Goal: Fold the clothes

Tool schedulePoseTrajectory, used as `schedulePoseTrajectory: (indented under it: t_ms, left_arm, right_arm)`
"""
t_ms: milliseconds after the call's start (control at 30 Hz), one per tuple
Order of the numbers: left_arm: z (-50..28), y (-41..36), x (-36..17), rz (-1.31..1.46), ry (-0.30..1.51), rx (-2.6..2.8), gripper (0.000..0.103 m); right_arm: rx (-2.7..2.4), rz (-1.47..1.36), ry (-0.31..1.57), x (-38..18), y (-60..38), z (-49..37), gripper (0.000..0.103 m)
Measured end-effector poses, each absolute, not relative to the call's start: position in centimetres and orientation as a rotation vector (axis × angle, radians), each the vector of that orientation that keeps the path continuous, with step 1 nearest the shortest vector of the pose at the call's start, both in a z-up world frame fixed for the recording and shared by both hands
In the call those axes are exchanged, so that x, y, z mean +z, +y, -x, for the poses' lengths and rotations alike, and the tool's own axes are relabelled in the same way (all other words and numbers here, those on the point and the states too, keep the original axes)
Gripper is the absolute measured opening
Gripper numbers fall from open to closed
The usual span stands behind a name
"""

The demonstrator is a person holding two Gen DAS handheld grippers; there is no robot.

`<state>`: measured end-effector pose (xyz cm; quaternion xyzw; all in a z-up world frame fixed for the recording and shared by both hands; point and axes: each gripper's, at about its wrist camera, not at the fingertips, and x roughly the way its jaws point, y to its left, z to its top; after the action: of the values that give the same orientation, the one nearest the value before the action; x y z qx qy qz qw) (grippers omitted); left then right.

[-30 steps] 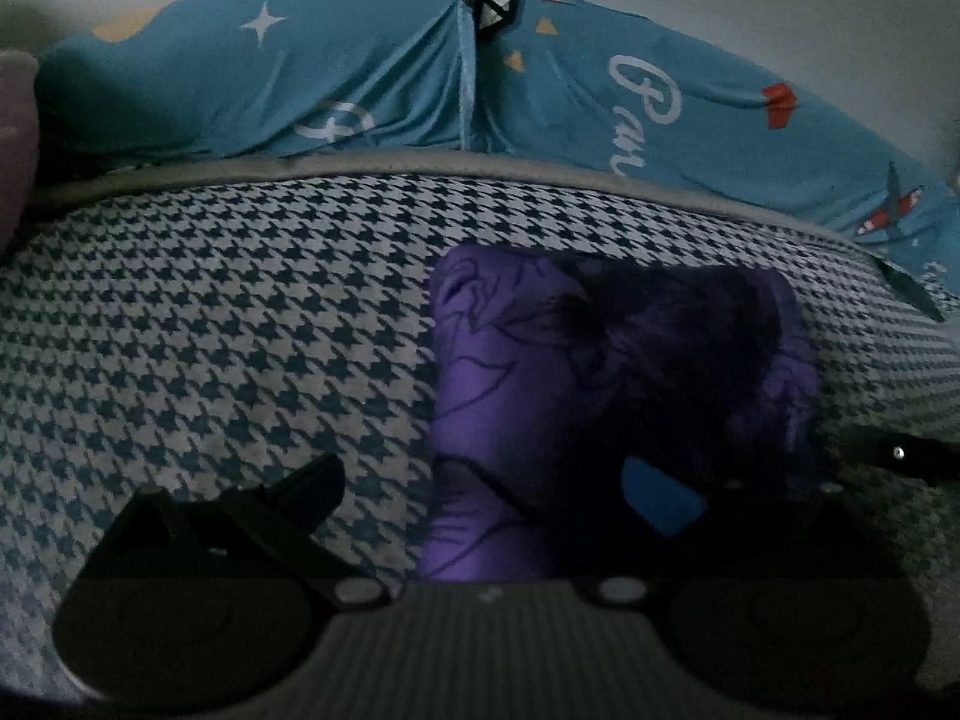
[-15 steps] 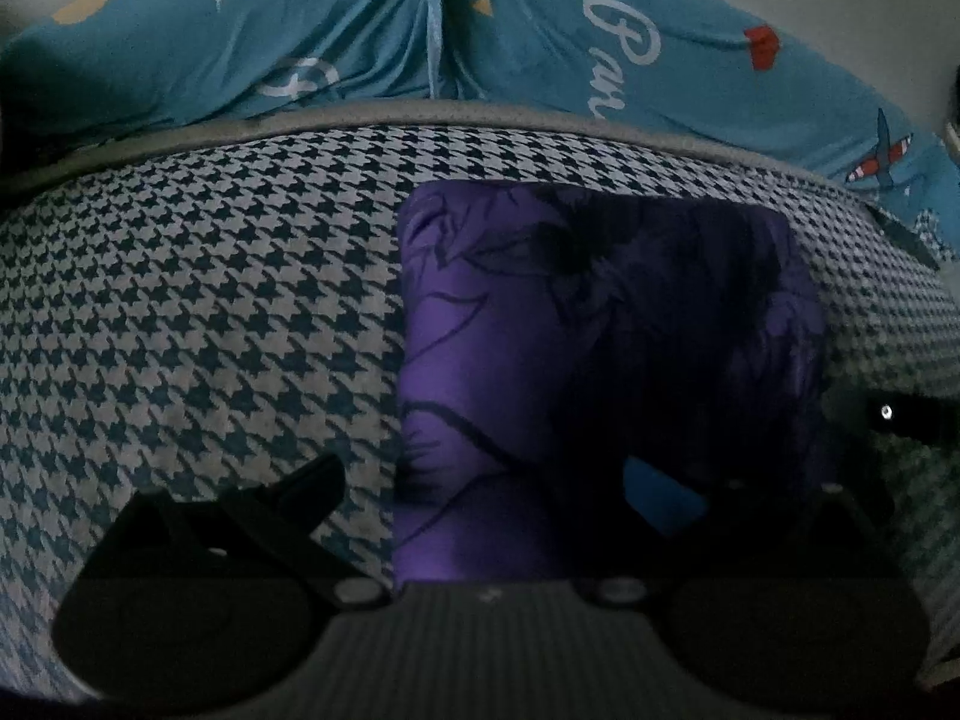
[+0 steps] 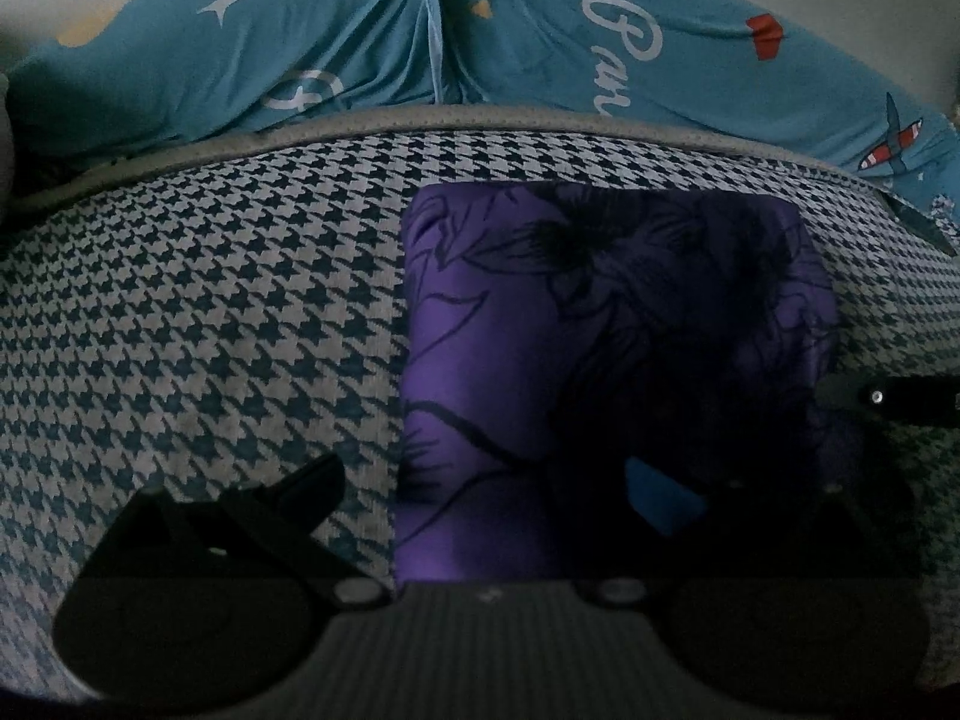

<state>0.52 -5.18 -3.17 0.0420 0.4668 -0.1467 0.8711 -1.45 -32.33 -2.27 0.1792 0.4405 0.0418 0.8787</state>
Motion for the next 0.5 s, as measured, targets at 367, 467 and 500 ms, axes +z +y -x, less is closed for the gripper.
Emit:
schedulePoseTrajectory:
  t_ms: [367, 467, 500]
  left_arm:
    - [-0.03, -5.28, -2.78, -0.104, 0.941, -0.301, 0.103]
    - [0.04, -5.42, -2.79, -0.113, 0.936, -0.297, 0.103]
    - [0.04, -5.4, -2.8, -0.114, 0.935, -0.297, 0.103]
  right_arm:
    - [0.077, -0.377, 0.928, -2.42, -32.22, 1.08, 0.077]
    - [0.07, -0.373, 0.93, -2.58, -32.09, 0.94, 0.077]
    - [0.07, -0.37, 0.93, -2.6, -32.03, 0.9, 0.077]
